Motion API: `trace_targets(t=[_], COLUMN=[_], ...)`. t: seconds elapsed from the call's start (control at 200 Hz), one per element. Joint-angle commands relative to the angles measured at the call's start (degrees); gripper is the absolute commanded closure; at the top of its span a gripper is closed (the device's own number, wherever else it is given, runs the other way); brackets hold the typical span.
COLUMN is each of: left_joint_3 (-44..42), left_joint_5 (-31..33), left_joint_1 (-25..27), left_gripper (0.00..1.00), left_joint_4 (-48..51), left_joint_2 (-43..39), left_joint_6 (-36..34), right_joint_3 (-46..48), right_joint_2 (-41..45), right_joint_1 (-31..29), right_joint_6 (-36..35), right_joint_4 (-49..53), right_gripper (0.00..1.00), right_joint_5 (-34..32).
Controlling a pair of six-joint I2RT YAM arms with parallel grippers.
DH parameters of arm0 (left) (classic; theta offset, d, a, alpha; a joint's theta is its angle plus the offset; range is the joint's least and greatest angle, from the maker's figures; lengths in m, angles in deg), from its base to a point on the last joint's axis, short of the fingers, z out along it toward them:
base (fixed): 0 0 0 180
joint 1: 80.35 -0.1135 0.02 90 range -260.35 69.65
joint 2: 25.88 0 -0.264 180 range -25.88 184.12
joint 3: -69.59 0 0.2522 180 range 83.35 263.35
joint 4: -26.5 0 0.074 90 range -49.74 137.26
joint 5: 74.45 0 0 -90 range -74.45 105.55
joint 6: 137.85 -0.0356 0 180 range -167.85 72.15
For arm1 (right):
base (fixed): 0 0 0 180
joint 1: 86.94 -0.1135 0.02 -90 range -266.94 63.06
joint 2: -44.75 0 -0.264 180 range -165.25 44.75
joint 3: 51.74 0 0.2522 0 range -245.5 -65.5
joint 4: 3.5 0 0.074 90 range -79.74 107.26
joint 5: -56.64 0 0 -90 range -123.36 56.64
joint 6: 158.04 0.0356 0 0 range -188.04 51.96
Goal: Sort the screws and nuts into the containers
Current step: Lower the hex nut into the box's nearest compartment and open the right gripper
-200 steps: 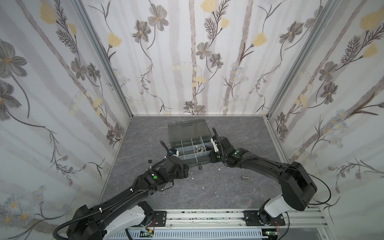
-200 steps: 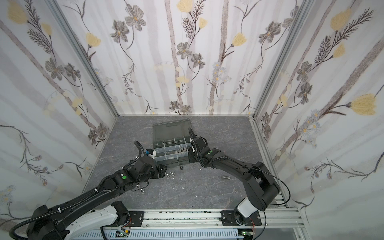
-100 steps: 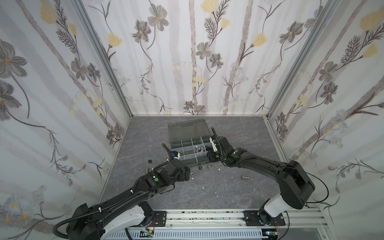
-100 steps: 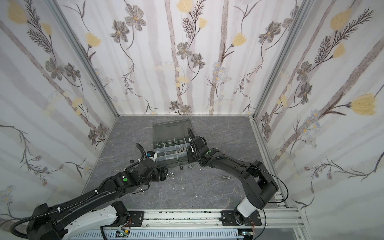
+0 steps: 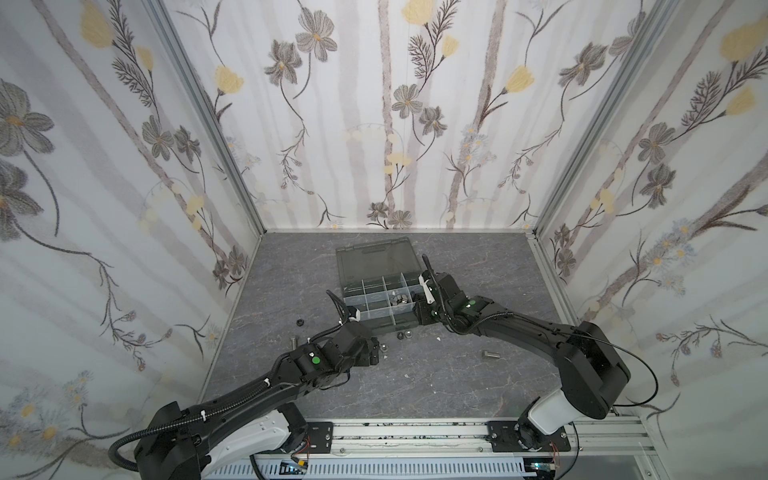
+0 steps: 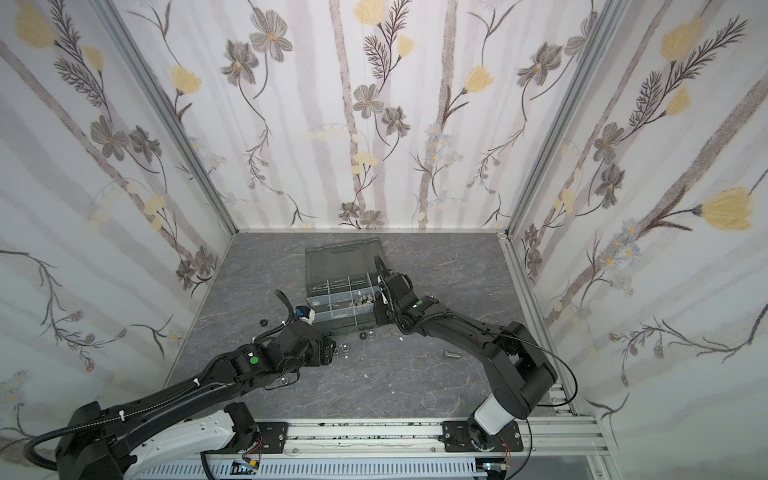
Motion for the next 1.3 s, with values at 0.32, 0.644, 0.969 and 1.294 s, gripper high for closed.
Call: trace_targets(t=[0.32,0.644,0.969,1.294], left_joint_3=[0.9,-0.4,-0.8,-1.2], left_joint_5=[2.7,3.8,4.3,4.2], left_joint_1=[0.0,-0.1,-0.1,-0.1], left_gripper=[0.07,0.06,0.06,0.06], left_joint_4=[-3.0,-1.7,-1.9,-1.4], left_joint_2=[0.1,-3.1,-2.9,-3.5], left_joint_6=[0.7,0.9,0.4,0.8], right_joint_3=[5.8,1.4,-0.6,-1.3], right_joint_2=[-3.7,-11.3,-14.5,-15.1], right_joint_1=[-9.0,-9.1,-9.0,-8.7], right_joint_6=[4.2,3.8,2.6,2.0], right_joint_4=[-1.9,-1.0,-0.7,-0.7], right_gripper=[0.45,0.44,0.51,0.71], right_joint_5=[-6.1,-9.8,-12.0,-12.0])
